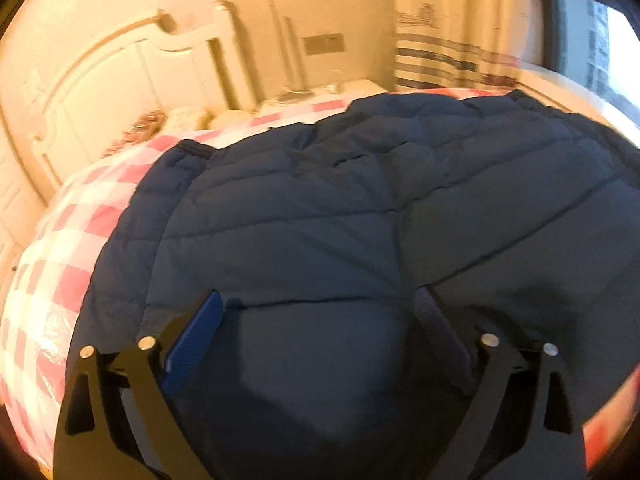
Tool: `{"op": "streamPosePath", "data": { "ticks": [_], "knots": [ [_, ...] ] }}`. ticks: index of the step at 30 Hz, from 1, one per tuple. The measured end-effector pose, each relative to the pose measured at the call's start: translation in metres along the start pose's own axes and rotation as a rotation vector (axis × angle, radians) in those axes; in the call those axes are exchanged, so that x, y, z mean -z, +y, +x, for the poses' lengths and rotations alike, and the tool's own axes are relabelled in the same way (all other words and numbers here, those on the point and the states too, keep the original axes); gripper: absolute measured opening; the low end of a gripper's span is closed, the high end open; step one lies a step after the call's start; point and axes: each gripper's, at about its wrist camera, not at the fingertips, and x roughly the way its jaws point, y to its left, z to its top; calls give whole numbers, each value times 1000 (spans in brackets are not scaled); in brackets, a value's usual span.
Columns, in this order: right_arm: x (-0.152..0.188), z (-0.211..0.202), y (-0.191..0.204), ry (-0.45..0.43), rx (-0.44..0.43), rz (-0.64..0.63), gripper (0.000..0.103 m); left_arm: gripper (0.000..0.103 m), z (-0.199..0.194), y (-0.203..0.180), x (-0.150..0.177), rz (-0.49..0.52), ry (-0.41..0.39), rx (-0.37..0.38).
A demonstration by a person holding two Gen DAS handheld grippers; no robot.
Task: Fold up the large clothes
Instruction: 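Grasp the jacket edge with the right gripper and lift it up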
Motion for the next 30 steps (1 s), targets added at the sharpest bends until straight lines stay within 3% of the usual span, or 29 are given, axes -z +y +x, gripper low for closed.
{"op": "streamPosePath", "data": {
  "ticks": [2, 3, 5, 7, 9, 12, 13, 16, 18, 22, 26, 27, 28, 30],
  "knots": [
    [-5, -12, 2, -21, -11, -3, 37, 94, -10, 0, -16, 0, 13, 91],
    [-7, -19, 3, -30, -13, -5, 37, 94, -13, 1, -29, -7, 4, 101],
    [-11, -30, 6, -54, -8, -17, 36, 95, -11, 5, -57, -29, 0, 93],
    [-13, -39, 8, -73, -2, -25, 37, 95, 10, 3, -87, -45, 49, 99],
    [-15, -40, 8, -77, 7, -30, 36, 95, 37, -5, -108, -38, 81, 34],
    [-15, -39, 11, -69, 28, -51, 37, 96, 88, -18, -119, 0, 175, -9],
    [-16, -40, 12, -66, 32, -59, 37, 101, 105, -22, -117, 19, 217, -22],
    [-18, -38, 18, -60, 41, -82, 37, 100, 108, -14, -118, -10, 214, -3],
    [-17, -35, 22, -58, 46, -108, 37, 94, 85, -5, -112, -27, 165, -15],
    [-14, -31, 45, -61, 53, -195, 37, 95, 7, 5, -66, -13, -4, 20],
    [-7, -23, 83, -58, 63, -321, 37, 96, -25, -13, 3, 69, -18, 53],
    [-4, -21, 92, -57, 64, -348, 37, 96, -26, -20, 20, 112, -27, 37],
    [1, -15, 109, -49, 61, -401, 37, 96, -34, -23, 34, 147, -86, 2],
    [15, -6, 142, -43, 74, -507, 37, 96, -43, -17, 41, 180, -91, 32]
  ]
}}
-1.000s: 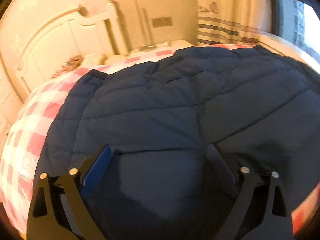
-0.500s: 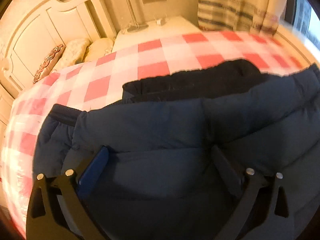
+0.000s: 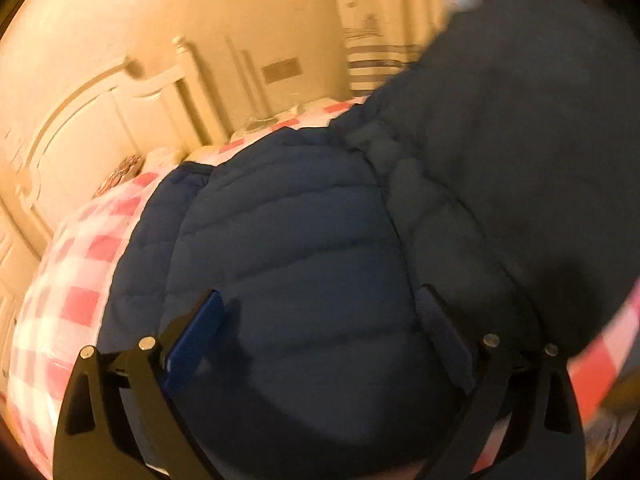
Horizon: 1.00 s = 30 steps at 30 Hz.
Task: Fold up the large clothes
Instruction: 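Grasp the jacket edge with the right gripper and lift it up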
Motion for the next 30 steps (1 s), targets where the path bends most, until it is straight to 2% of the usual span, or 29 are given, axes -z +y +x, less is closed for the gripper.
{"op": "streamPosePath", "data": {
  "ticks": [1, 3, 6, 8, 10, 12, 13, 14, 15, 17, 19, 21, 25, 30],
  "knots": [
    [-1, 4, 15, 4, 6, -45, 37, 97, -11, 16, -1, -31, -9, 46],
    [-1, 17, 52, 22, 5, -142, 37, 97, -30, 54, -6, -141, -61, 49],
    [9, 56, 125, 73, -36, -302, 37, 97, -62, 149, -9, -398, -150, 63],
    [25, 85, 166, 112, -78, -368, 37, 97, -74, 207, -5, -544, -179, 43],
    [53, 124, 210, 176, -98, -479, 37, 96, -84, 263, 9, -688, -199, 29],
    [86, 158, 237, 253, -85, -574, 38, 96, -89, 294, 20, -765, -199, 40],
    [119, 187, 250, 354, -64, -656, 40, 96, -91, 307, 29, -794, -191, 37],
    [143, 205, 254, 437, -50, -697, 50, 96, -92, 311, 33, -799, -183, 31],
    [163, 214, 256, 483, -42, -735, 59, 96, -93, 315, 37, -796, -173, 25],
    [204, 210, 270, 442, 12, -933, 79, 97, -93, 313, 47, -756, -147, 24],
    [216, 206, 274, 444, -12, -989, 98, 99, -86, 307, 43, -700, -118, 35],
    [222, 204, 274, 439, -1, -1040, 99, 99, -72, 307, 22, -648, -94, 61],
    [221, 197, 272, 451, -29, -1044, 99, 101, -53, 269, -40, -454, -70, 183],
    [219, 181, 265, 442, -81, -1036, 99, 101, -9, 197, -112, -132, 22, 148]
  ]
}}
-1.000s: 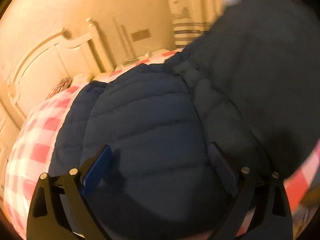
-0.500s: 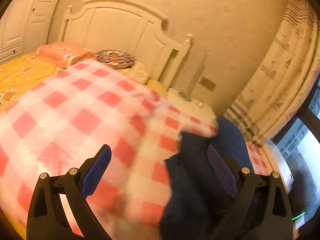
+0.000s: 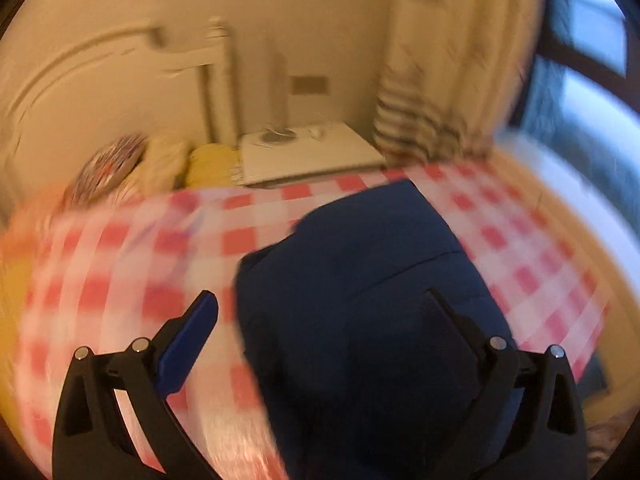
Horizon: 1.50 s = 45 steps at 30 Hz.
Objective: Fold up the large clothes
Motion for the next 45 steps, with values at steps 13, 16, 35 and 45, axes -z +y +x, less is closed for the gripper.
{"op": "streamPosePath", "data": {
  "ticks": [13, 16, 35, 45],
  "knots": [
    [38, -74, -38, -67, -311, 16, 88, 101, 96, 31, 54, -155, 107, 89],
    [49, -107, -80, -162, -363, 151, 84, 101, 89, 34, 62, -171, 67, 73],
    [63, -46, -81, -24, -71, 166, 80, 101, 83, 21, 56, -117, 45, -69],
    [61, -37, -83, -24, -78, 169, 80, 101, 41, -11, 20, -161, 57, -296]
  ]
}}
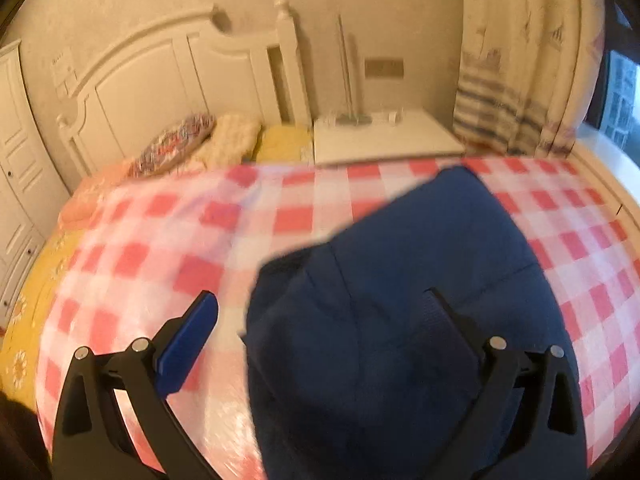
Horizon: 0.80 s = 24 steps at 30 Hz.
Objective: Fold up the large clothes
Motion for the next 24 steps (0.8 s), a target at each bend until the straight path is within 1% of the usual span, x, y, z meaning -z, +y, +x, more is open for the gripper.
{"op": "streamPosePath", "data": {
  "ticks": [1, 2, 3, 4, 6, 9, 10, 11, 13, 15, 16, 17, 18, 20, 21, 23, 24],
  "knots": [
    [1, 1, 1, -2, 0, -1, 80, 101, 12, -7, 8, 12, 27, -34],
    [2, 12, 9, -3, -2, -1, 81, 101, 22, -10, 14, 22, 45, -58],
    [2, 12, 9, -2, -3, -8, 81, 101, 31, -11, 22, 22, 46, -56],
    [3, 11, 12, 0, -1, -20, 80, 101, 34, -5, 28, -11, 1, -24],
    [2, 8, 13, 7, -10, -41, 80, 101, 36, 8, 36, -70, -1, 28],
    [-1, -4, 9, 18, -55, -65, 80, 101, 35, 11, 40, -84, -16, 41],
    [-5, -12, 1, 8, -81, -53, 79, 101, 34, 13, 41, -91, -25, 42],
    [-7, -19, -7, -10, -82, -33, 79, 101, 35, 14, 42, -99, -29, 49],
    [-13, -38, -35, -75, -37, 30, 79, 101, 38, 21, 43, -131, -29, 85],
    [-20, -54, -74, -145, 19, 113, 76, 101, 42, 27, 44, -165, -21, 127],
    [-23, -56, -89, -161, 40, 141, 75, 101, 44, 30, 45, -180, -15, 150],
    [-27, -56, -110, -174, 65, 179, 70, 101, 45, 31, 46, -190, -12, 164],
    [-33, -51, -131, -179, 89, 213, 68, 101, 47, 33, 46, -198, -10, 174],
    [-40, -36, -160, -168, 119, 255, 57, 101, 48, 34, 46, -209, -9, 185],
    [-43, -30, -170, -157, 126, 275, 55, 101, 48, 34, 46, -212, -12, 186],
    [-56, -4, -195, -123, 125, 320, 49, 101, 48, 33, 47, -213, -18, 181],
    [-64, 9, -204, -102, 135, 325, 48, 101, 47, 33, 47, -214, -22, 177]
  ]
}}
